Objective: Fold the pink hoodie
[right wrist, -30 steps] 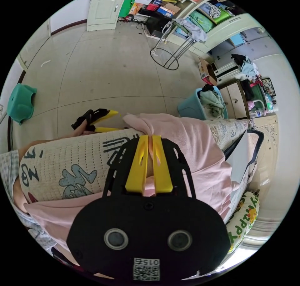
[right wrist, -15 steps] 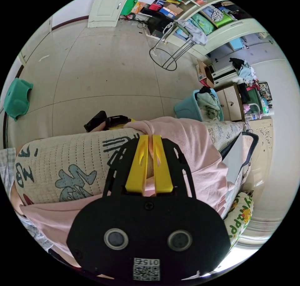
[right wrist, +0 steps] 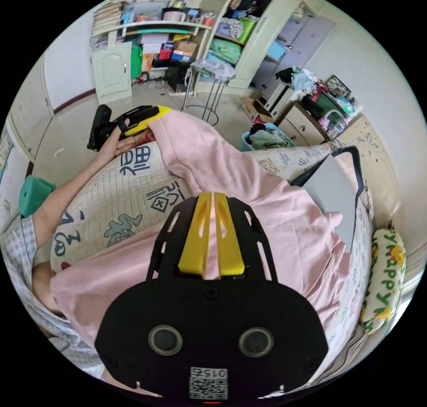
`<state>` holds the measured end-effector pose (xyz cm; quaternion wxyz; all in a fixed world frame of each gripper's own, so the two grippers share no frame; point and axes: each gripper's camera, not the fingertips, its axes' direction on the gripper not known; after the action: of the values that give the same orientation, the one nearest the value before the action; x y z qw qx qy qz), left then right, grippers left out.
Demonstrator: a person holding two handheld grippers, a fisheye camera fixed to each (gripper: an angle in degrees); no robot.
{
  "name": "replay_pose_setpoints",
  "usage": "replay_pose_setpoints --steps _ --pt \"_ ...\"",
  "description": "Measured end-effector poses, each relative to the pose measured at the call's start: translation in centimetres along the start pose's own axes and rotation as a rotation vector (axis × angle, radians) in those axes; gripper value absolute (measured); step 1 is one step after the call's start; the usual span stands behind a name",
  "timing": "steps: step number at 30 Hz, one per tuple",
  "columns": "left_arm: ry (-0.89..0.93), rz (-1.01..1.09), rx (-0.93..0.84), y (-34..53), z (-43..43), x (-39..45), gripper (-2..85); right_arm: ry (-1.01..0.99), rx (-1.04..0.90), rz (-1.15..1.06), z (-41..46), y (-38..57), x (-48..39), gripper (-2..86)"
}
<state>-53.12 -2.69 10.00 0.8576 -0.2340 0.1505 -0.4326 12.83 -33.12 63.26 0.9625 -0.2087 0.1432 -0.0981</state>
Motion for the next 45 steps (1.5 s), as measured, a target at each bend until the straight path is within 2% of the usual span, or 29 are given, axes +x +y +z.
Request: replay_pose_setpoints --steps 2,4,6,8,9,11,12,14,15,16,20,25,28,30,32,35,37,40,45 --pt "-0.153 0.282 -0.221 0.7 6.0 11.5 0.3 -0.049 0.065 0.092 -3.2 3.6 3.0 0.2" --pt "-0.298 0.496 -0.377 3.3 10.9 19.4 0.4 -0.086 0.103 0.14 -5.3 6.3 4.8 1.1" --pt "-0.392 0.715 -0.464 8.1 14.9 26.8 0.6 -0.124 0.148 0.191 -7.2 9.1 6.4 2.5" --pt "-0.483 1.089 -0.592 18.4 19.3 35.6 1.0 -0.197 0.231 0.25 -9.6 12.8 8.2 4.5" --pt "-0.538 1.195 -0.604 21.6 20.2 37.4 1.2 -0.213 0.254 0.266 -10.2 13.7 8.6 4.6" --pt "-0.767 1.696 -0.573 35.6 22.2 42.3 1.5 -0.259 0.296 0.309 -11.6 17.0 10.0 5.0" --pt "-0.821 1.824 -0.551 39.2 22.4 42.9 1.6 -0.262 0.293 0.319 -11.8 17.7 10.2 5.1" --pt "-0.928 2.232 -0.324 50.6 21.2 43.6 1.7 -0.253 0.265 0.336 -11.9 20.2 11.0 5.4" --pt "-0.91 2.287 -0.271 52.6 20.8 43.7 1.7 -0.249 0.256 0.34 -11.8 20.7 11.2 5.5" --pt "-0.854 2.331 -0.232 55.5 20.1 44.4 1.7 -0.261 0.237 0.347 -11.5 21.4 11.5 5.8" --pt "-0.736 2.284 -0.475 61.2 20.8 47.8 1.6 -0.36 0.259 0.34 -11.6 21.9 11.4 7.8" --pt "-0.763 2.368 -0.46 67.4 21.7 48.0 1.4 -0.284 0.272 0.172 -14.3 19.6 8.0 9.6" --pt "-0.744 2.277 -0.513 68.7 22.4 49.0 1.3 -0.34 0.149 -0.006 -14.5 16.6 4.8 10.9" --pt "-0.758 2.267 -0.517 69.8 22.6 49.3 1.1 -0.307 0.036 -0.12 -14.0 14.8 2.2 12.4" --pt "-0.758 2.257 -0.514 70.7 22.5 49.3 1.2 -0.223 -0.117 -0.245 -12.4 13.1 -1.1 13.2" --pt "-0.754 2.222 -0.509 71.4 22.3 49.3 1.5 -0.098 -0.253 -0.302 -10.3 12.3 -3.2 10.8" --pt "-0.753 2.208 -0.508 71.7 22.1 49.2 1.7 -0.045 -0.27 -0.317 -9.9 12.6 -3.7 7.9" --pt "-0.752 2.197 -0.491 72.1 21.6 48.9 1.9 -0.051 -0.18 -0.225 -12.0 13.7 -2.3 4.1" --pt "-0.756 2.169 -0.457 72.0 20.7 48.3 1.9 -0.075 0.207 0.184 -21.5 20.7 5.1 3.7"
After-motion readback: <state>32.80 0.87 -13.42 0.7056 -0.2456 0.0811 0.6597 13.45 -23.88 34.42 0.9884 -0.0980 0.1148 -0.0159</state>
